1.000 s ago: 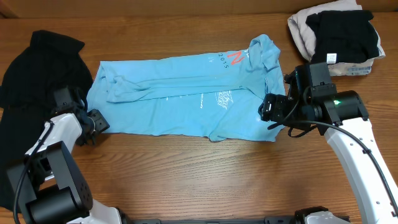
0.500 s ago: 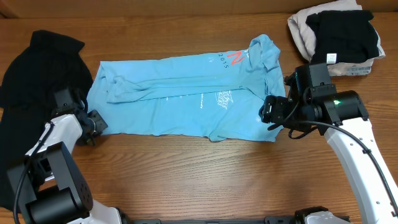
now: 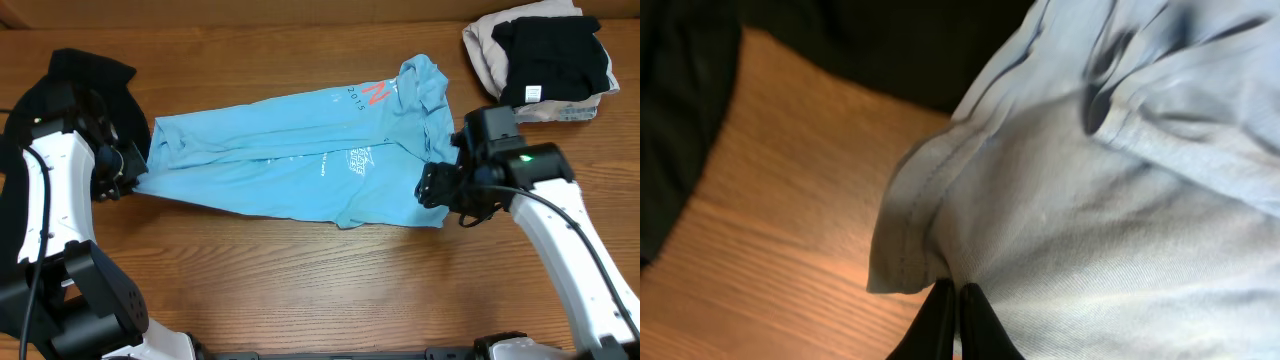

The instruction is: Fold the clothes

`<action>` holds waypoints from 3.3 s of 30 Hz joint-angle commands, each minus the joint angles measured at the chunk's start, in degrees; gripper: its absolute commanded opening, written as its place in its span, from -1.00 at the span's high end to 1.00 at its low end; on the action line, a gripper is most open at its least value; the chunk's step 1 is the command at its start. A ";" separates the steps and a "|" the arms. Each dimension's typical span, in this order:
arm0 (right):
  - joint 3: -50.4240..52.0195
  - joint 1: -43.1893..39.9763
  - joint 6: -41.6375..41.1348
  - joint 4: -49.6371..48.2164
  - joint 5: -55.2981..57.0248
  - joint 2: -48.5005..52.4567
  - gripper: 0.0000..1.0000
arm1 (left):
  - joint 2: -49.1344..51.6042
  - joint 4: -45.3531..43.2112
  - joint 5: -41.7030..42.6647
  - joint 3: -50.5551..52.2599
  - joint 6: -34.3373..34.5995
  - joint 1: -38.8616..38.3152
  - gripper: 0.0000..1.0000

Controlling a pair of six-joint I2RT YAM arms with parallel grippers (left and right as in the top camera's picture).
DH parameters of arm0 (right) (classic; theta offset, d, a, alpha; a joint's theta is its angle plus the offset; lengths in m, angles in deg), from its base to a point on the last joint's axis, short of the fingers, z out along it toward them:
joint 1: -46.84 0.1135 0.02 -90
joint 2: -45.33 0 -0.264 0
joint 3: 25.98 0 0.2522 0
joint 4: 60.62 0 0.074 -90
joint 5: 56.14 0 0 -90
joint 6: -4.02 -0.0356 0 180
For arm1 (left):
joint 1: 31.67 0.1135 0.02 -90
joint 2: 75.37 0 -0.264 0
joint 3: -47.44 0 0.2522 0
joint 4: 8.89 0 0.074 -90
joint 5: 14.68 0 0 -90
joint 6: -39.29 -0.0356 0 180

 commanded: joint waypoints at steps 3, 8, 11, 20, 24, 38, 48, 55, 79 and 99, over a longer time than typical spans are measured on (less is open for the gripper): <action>6.32 2.12 -1.88 -5.11 -0.02 5.01 -0.53 | -0.46 0.15 0.59 -2.82 -1.68 -0.39 0.91; 11.80 2.91 -5.09 -12.11 2.91 8.39 -0.44 | -0.46 -0.04 0.57 -2.82 -1.68 -0.39 0.91; 14.88 2.91 -7.61 -16.44 4.81 10.19 -0.43 | -0.46 -0.26 0.57 -2.82 -1.70 -0.39 0.92; 17.59 2.89 -10.82 -23.67 6.99 13.77 -0.13 | -0.46 -0.94 0.50 -2.82 -1.73 -0.39 0.92; 16.63 2.32 -10.82 -23.54 7.96 13.64 0.68 | -0.46 -1.27 0.07 -3.06 -2.12 -0.33 0.91; -4.85 -0.11 -1.40 12.41 7.50 6.10 0.92 | -0.46 6.29 -0.07 -13.62 -3.65 -0.33 0.92; -5.66 -0.11 0.92 -19.96 7.48 12.96 0.11 | -0.39 -2.27 0.17 -11.26 -3.61 -0.59 0.92; -6.27 -0.11 -0.26 -15.80 6.86 13.88 -1.00 | -0.39 -3.30 0.13 -11.26 -3.63 -1.05 0.91; 11.34 7.19 -3.26 -37.70 5.60 22.82 -0.53 | -0.39 -4.09 0.11 -11.23 -3.61 -1.16 0.92; 4.98 5.68 -7.02 -20.44 7.91 20.02 0.92 | -0.48 -3.13 0.15 -12.20 -3.61 -1.03 0.91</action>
